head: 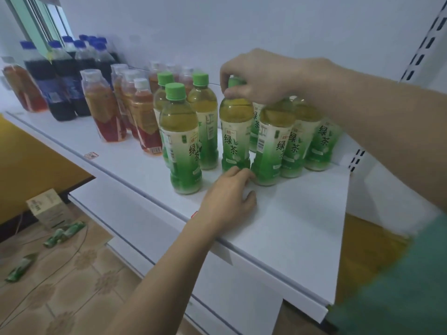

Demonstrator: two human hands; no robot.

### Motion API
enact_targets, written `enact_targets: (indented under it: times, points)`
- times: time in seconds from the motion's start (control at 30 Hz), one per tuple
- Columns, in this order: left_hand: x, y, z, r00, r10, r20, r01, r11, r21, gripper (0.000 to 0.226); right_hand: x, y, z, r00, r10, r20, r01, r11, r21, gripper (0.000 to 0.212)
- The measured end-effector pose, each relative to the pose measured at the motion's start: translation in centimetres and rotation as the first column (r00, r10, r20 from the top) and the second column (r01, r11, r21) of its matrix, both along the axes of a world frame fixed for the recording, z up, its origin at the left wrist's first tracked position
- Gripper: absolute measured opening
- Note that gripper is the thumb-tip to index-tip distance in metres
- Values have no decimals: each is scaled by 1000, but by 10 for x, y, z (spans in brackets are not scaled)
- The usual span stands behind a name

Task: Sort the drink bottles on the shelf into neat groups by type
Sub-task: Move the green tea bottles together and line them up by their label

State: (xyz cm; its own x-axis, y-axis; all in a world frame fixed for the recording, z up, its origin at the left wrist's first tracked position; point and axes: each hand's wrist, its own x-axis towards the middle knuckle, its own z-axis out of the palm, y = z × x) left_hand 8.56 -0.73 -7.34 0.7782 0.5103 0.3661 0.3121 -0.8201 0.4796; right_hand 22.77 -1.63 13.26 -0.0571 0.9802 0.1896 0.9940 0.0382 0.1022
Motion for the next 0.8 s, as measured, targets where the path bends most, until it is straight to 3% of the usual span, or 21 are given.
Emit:
enact_targets:
  times: [0.13, 0.4, 0.5, 0.6, 0.7, 0.8]
  points:
    - [-3, -1, -1, 997, 48, 59, -50, 998, 38, 38, -11, 5, 2, 994, 106, -33, -105, 994, 8, 4]
    - [-5, 0, 0, 987, 102, 122, -108, 993, 41, 37, -7, -6, 9, 994, 5, -112, -2, 1000, 26, 38]
    - [-4, -3, 0, 992, 81, 94, -87, 994, 62, 37, 16, -24, 18, 988, -150, 39, 149, 989, 18, 46]
    - [-3, -5, 1, 996, 65, 67, -72, 993, 98, 35, 30, -41, 9, 956, -237, 172, 251, 966, -60, 32]
    - [-5, -10, 2, 999, -2, 53, -6, 988, 156, 28, 29, -54, 5, 985, -174, -6, 174, 984, -35, 14]
    - [-8, -17, 4, 978, -206, 17, 198, 957, 212, 21, 18, -54, 5, 983, -115, -145, 120, 992, 28, 13]
